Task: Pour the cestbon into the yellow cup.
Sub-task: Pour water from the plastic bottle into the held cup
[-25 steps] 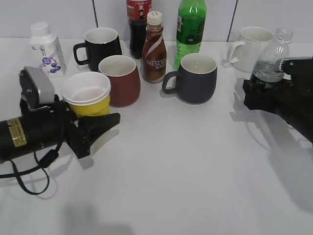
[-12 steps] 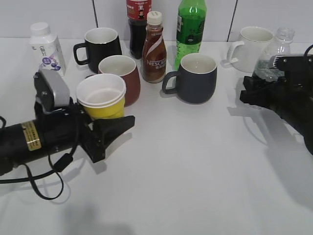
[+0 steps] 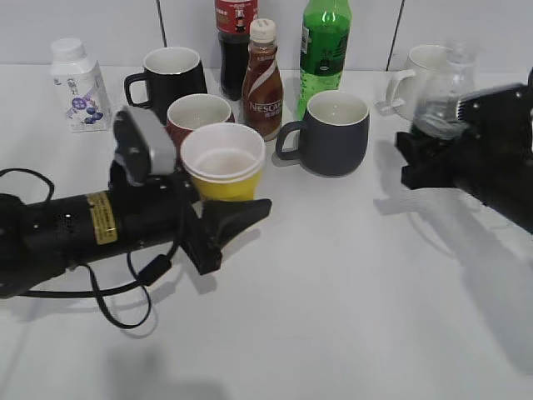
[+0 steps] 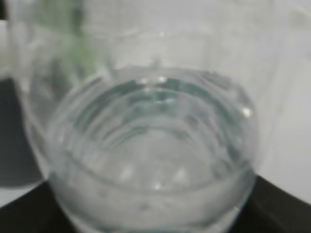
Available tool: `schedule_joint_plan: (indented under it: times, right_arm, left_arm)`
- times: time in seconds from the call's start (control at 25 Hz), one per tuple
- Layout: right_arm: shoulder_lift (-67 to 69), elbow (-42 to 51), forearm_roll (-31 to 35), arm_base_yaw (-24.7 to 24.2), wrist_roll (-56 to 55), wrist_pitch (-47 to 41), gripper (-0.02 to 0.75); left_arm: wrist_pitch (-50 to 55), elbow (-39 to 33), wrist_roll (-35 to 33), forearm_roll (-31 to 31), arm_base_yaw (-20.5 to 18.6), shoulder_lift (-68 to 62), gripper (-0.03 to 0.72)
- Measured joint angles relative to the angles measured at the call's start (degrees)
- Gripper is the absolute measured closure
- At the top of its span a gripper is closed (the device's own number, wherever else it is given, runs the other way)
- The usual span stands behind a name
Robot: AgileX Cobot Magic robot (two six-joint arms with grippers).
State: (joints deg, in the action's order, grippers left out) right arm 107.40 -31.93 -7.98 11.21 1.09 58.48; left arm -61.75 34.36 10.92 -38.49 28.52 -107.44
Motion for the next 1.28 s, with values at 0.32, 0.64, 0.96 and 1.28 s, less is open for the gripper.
schedule_joint_plan:
  times: [0.32, 0.64, 0.96, 1.28]
  right_arm:
    - [-6.9, 0.2, -17.3, 0.0, 2.4, -1.7, 0.289]
    - [-10.1, 0.0, -21.6, 0.0, 12.4, -4.6, 0.289]
    - [-10.1, -0.4, -22.7, 0.0, 19.2, -5.4, 0.289]
    - [-10.1, -3.6, -24.6, 0.0, 20.2, -4.7, 0.289]
  left_arm:
    - [5.7, 2.0, 5.2, -0.2, 1.4, 0.0, 0.251]
    - [8.5, 4.2, 10.0, -6.0, 2.6, 0.0, 0.251]
    - [15.3, 9.5, 12.8, -9.4, 7.8, -0.1, 0.251]
    - [15.8, 10.0, 12.9, -6.4, 8.3, -0.1, 0.251]
